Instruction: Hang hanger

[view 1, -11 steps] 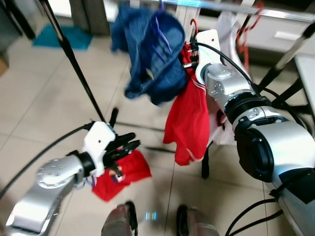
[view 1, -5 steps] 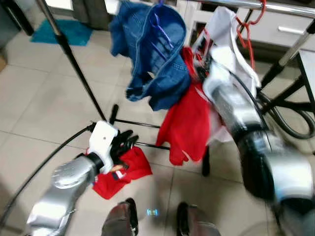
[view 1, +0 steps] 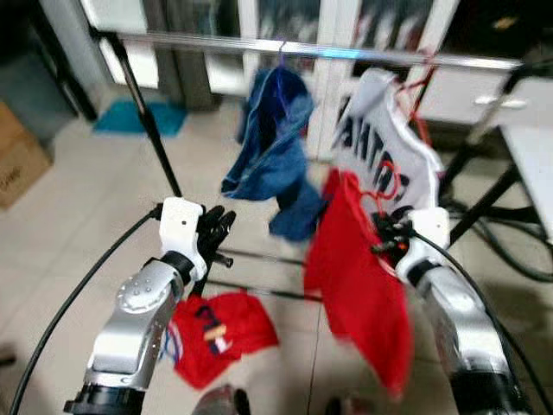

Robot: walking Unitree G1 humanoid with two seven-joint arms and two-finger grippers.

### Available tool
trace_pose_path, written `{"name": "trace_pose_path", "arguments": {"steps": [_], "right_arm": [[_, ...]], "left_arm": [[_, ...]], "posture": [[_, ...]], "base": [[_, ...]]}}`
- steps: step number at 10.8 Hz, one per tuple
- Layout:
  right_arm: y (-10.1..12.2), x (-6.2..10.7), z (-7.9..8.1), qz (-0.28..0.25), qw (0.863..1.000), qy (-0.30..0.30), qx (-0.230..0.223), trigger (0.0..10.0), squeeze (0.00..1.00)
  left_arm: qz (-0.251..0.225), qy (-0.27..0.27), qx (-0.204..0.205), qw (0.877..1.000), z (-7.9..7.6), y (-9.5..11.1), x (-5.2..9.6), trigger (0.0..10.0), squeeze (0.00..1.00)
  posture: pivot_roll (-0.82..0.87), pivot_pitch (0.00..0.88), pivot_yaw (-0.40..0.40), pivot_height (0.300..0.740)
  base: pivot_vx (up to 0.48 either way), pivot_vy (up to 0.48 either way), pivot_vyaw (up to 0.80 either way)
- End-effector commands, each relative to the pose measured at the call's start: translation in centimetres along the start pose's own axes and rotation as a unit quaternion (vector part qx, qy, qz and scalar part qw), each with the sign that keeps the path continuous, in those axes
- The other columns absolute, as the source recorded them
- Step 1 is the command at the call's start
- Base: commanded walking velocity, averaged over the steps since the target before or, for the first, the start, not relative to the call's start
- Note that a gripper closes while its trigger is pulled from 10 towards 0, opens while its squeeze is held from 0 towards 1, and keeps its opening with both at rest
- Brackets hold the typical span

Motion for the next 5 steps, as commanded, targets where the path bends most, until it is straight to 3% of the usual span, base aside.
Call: {"name": "trace_pose_path", "arguments": {"steps": [1, 2, 3, 5], "right_arm": [[0.7, 0.4, -0.1, -0.009, 1.000, -0.013, 0.000, 10.0, 0.00], [0.1, 1.6, 0.4, -0.001, 1.000, -0.025, -0.002, 10.0, 0.00], [-0.1, 2.1, 0.8, 0.004, 1.000, -0.027, -0.007, 10.0, 0.00], [-0.2, 1.4, 1.8, 0.022, 1.000, 0.005, 0.001, 10.0, 0.00]], "left_arm": [[0.005, 0.010, -0.016, 1.000, 0.5, -0.3, 0.1, 10.0, 0.00], [0.003, 0.015, -0.036, 0.999, 0.5, -0.3, 0.0, 10.0, 0.00], [-0.001, 0.018, -0.041, 0.999, 0.5, -0.3, -0.1, 10.0, 0.00], [-0.003, 0.026, -0.051, 0.998, 0.7, -0.5, -0.2, 10.0, 0.00]], "posture": [[-0.05, 0.000, 0.042, 0.740], [-0.05, 0.000, 0.042, 0.740], [-0.05, 0.000, 0.041, 0.740], [-0.04, 0.000, 0.032, 0.740]], "base": [[0.000, 0.000, 0.00], [0.000, 0.000, 0.00], [0.000, -0.412, 0.00], [0.000, -0.446, 0.00]]}}
Point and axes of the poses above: a point about 5 cm out from each wrist's last joint towards the gripper, its own x axis pointing back from the gripper into the wrist, its own y axis along the axis of the wrist's last joint, z = x × y, the point moved 6 cm from there along -x, pointing out of the wrist towards the gripper, and after that the axes turned 3 degrees about x, right-handed, at the moved point
